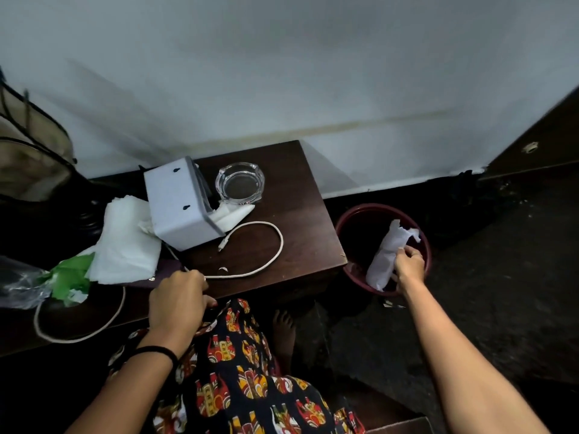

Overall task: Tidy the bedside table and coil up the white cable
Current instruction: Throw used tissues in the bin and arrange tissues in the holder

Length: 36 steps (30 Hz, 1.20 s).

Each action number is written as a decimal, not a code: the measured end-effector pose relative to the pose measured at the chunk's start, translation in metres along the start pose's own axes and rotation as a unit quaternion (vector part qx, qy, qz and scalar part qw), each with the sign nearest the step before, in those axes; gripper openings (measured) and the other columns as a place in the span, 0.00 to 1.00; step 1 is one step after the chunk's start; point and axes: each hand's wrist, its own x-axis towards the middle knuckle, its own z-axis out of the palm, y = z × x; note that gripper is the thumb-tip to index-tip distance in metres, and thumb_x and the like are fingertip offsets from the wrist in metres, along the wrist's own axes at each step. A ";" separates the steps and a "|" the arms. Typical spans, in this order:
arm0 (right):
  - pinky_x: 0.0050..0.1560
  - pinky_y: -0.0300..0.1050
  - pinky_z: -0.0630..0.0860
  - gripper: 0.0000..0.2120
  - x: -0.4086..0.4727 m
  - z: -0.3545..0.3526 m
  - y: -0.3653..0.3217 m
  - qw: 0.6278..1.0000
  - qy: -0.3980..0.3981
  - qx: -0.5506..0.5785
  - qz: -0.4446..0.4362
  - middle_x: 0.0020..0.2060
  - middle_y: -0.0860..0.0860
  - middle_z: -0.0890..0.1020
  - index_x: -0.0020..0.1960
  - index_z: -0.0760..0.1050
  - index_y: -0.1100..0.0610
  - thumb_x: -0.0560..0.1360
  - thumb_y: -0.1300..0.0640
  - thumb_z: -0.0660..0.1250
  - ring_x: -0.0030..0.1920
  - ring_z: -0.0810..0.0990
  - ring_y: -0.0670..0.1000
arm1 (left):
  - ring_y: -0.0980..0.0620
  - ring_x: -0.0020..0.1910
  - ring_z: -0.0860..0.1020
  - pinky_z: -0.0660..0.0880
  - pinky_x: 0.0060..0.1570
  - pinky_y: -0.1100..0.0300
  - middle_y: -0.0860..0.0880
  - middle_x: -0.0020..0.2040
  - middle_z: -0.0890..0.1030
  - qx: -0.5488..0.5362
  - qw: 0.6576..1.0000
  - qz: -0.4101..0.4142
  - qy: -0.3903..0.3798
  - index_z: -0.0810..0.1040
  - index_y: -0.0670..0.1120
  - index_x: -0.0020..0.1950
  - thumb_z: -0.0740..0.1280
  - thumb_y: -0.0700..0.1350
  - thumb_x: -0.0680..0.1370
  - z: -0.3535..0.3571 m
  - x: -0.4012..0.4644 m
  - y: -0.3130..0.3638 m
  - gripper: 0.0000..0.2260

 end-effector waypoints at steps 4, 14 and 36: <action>0.58 0.59 0.76 0.15 0.007 0.011 0.003 0.999 -0.033 -0.006 0.015 0.52 0.55 0.78 0.64 0.70 0.54 0.78 0.54 0.60 0.50 0.77 0.55 | 0.44 0.44 0.80 0.67 0.32 0.58 0.46 0.38 0.81 -0.006 1.000 -0.002 0.006 0.80 0.47 0.36 0.75 0.52 0.67 -0.001 0.000 -0.001 0.10; 0.61 0.56 0.75 0.13 -0.080 0.036 -0.084 0.972 -0.069 -0.010 -0.225 0.54 0.57 0.81 0.60 0.75 0.58 0.77 0.61 0.62 0.55 0.80 0.56 | 0.46 0.42 0.80 0.68 0.31 0.58 0.49 0.33 0.77 -0.043 0.999 -0.005 0.010 0.75 0.47 0.31 0.75 0.52 0.67 0.001 -0.001 -0.006 0.14; 0.66 0.53 0.69 0.24 -0.158 0.187 -0.143 0.692 -0.196 -0.457 -0.522 0.71 0.56 0.68 0.63 0.75 0.60 0.70 0.73 0.55 0.73 0.63 0.58 | 0.49 0.44 0.81 0.70 0.35 0.58 0.50 0.39 0.82 -0.083 0.995 0.010 0.045 0.80 0.51 0.45 0.69 0.58 0.71 0.020 -0.003 -0.021 0.12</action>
